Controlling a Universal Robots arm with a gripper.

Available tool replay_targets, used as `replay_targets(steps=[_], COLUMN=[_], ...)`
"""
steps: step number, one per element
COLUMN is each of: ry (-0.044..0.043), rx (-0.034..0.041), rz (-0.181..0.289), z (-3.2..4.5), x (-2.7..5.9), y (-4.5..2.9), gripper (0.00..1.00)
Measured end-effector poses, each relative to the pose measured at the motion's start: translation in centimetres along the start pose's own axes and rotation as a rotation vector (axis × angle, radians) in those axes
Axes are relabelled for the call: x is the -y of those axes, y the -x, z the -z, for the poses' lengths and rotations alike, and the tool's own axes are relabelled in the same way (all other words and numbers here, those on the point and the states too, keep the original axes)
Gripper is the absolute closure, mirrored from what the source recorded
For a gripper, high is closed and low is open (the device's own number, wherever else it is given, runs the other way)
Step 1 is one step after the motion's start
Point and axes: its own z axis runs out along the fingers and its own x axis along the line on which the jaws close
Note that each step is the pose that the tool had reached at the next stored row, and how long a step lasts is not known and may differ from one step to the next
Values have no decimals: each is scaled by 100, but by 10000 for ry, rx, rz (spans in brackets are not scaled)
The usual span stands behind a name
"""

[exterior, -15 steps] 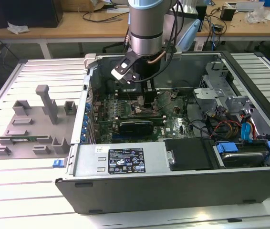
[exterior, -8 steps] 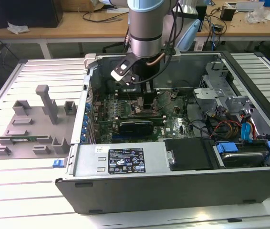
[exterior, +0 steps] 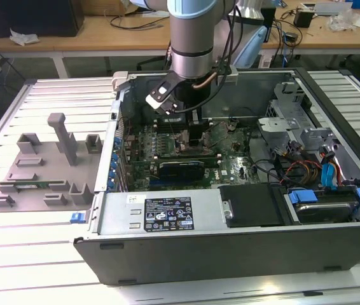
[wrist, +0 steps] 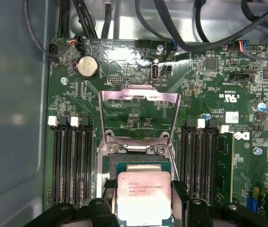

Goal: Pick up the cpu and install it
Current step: 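Place the cpu into insertion slot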

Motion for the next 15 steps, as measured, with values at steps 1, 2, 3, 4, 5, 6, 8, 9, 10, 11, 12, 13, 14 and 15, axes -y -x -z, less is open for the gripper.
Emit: replay_targets(steps=[1,2,3,4,5,6,8,9,10,11,12,13,14,15], ry=[1,1,1,1,0,0,1,1,3,4,4,3,2,3], rx=[1,1,3,5,7,7,-8,-13,-21,-22,-22,-20,-18,-17], rz=[-31,-57,-87,-141,-161,-177,-194,-196,-200,-203,-211,-233,-265,-311], z=[-7,-14,-20,-27,-29,-33,-44,-47,-53,-56,-59,-65,-73,-82], x=[2,2,2,3,3,3,14,18,29,33,35,35,35,35], y=[-2,-3,-3,-3,-3,-4,-10,-13,-20,-24,-28,-30,-30,-30], gripper=[45,45,45,45,45,45,45,45,45,45,45,45,45,45])
